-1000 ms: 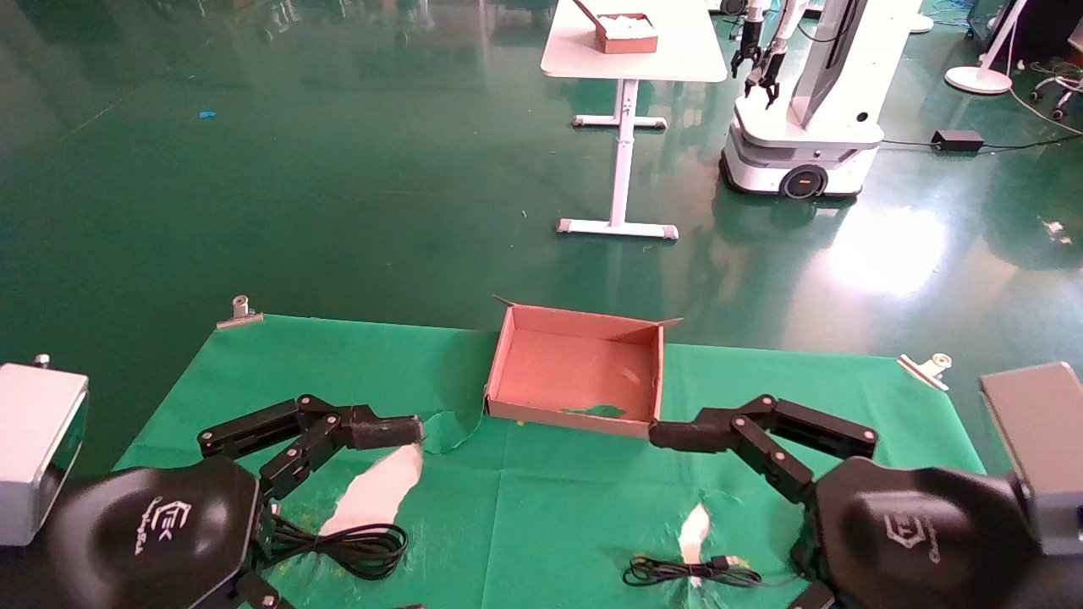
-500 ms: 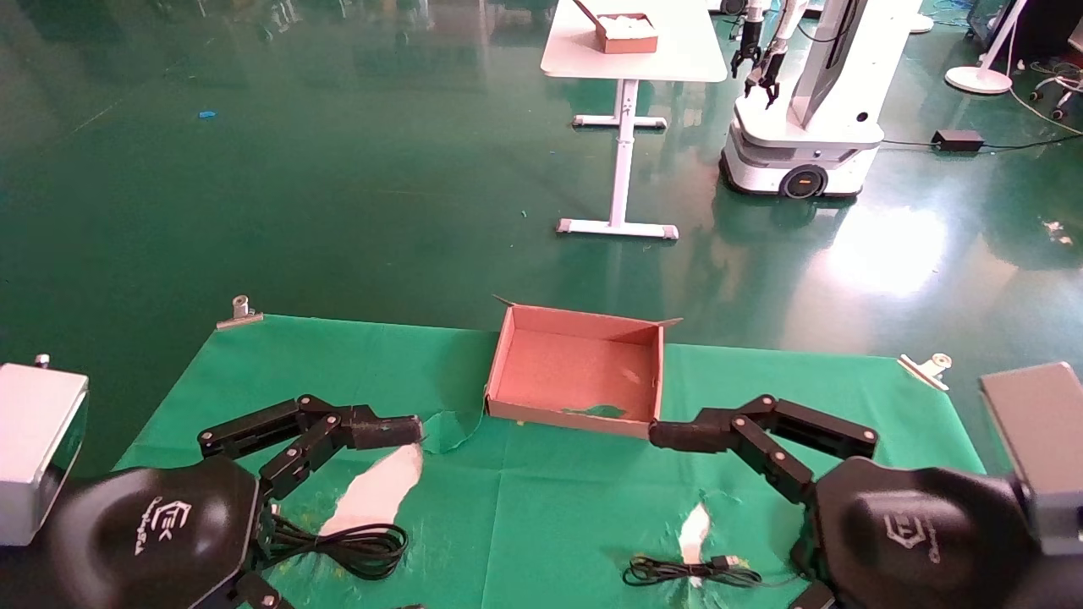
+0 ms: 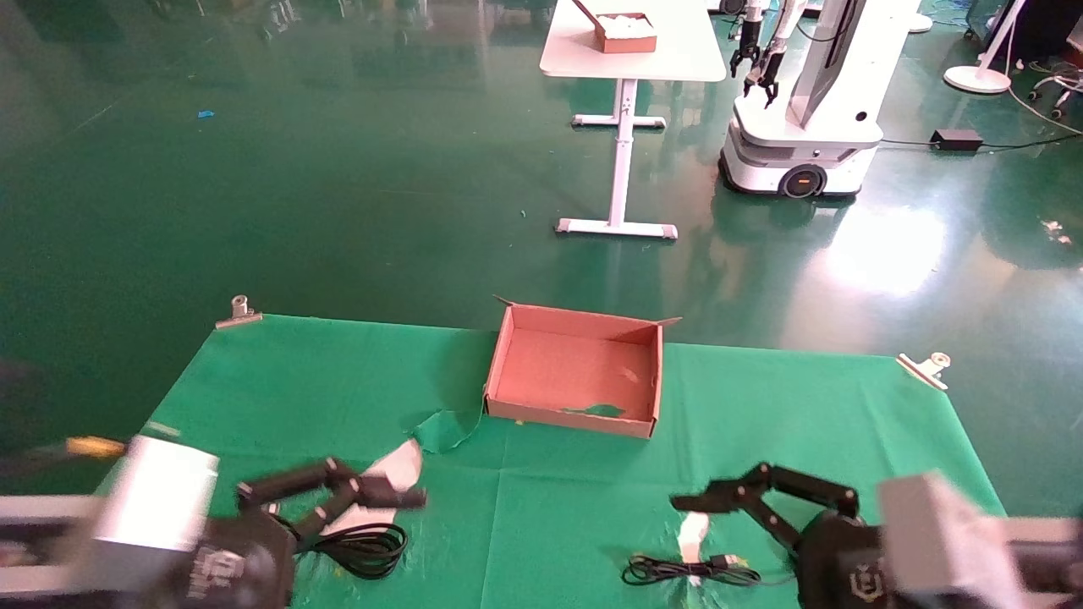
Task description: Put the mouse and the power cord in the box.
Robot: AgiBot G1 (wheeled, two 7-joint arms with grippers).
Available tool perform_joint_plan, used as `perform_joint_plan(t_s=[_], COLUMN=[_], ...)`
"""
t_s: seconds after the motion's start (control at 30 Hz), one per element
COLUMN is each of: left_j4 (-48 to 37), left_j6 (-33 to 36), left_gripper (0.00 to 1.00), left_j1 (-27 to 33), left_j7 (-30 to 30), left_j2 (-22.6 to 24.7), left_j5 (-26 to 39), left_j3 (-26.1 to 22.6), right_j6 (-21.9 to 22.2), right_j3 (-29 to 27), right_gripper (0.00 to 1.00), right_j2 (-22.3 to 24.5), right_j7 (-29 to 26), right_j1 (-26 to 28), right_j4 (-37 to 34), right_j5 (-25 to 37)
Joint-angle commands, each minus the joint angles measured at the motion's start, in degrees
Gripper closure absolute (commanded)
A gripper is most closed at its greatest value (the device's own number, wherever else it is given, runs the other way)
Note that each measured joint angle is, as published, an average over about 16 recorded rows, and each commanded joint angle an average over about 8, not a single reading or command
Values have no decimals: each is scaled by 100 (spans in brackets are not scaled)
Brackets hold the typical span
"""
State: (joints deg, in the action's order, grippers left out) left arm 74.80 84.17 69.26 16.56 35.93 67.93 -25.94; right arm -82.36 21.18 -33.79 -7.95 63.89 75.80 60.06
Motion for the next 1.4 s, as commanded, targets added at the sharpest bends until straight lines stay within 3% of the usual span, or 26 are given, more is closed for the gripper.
perform_joint_plan(t_s=[0.03, 0.17, 0.33, 0.63, 0.8, 1.07, 1.4], left_j4=[46, -56, -146, -172, -283, -1020, -1831], left_j6=[-48, -76, -28, -47, -330, -1019, -1492], left_gripper=[0, 0, 0, 0, 0, 0, 0], left_j1=[240, 826, 1261, 1261, 1179, 1132, 1222], left_j7=[174, 722, 1138, 1169, 1278, 1435, 1187], left_j2=[9, 341, 690, 767, 1014, 1612, 2009], left_j5=[737, 2245, 3382, 3595, 4172, 5123, 5551], left_j3=[-283, -826, -1184, -1265, -1459, -1745, -1899], right_j6=[94, 325, 490, 482, 509, 539, 515], right_j3=[129, 412, 616, 625, 593, 553, 542], right_gripper=[0, 0, 0, 0, 0, 0, 0], right_j2=[26, -207, -436, -433, -353, -271, -198], right_j7=[61, -20, -167, -165, -174, -240, -277], right_j1=[86, 337, 496, 488, 444, 438, 414], right_j4=[57, 61, 43, -10, -43, -23, -5], right_j5=[473, 1291, 1868, 1879, 1875, 1862, 1849])
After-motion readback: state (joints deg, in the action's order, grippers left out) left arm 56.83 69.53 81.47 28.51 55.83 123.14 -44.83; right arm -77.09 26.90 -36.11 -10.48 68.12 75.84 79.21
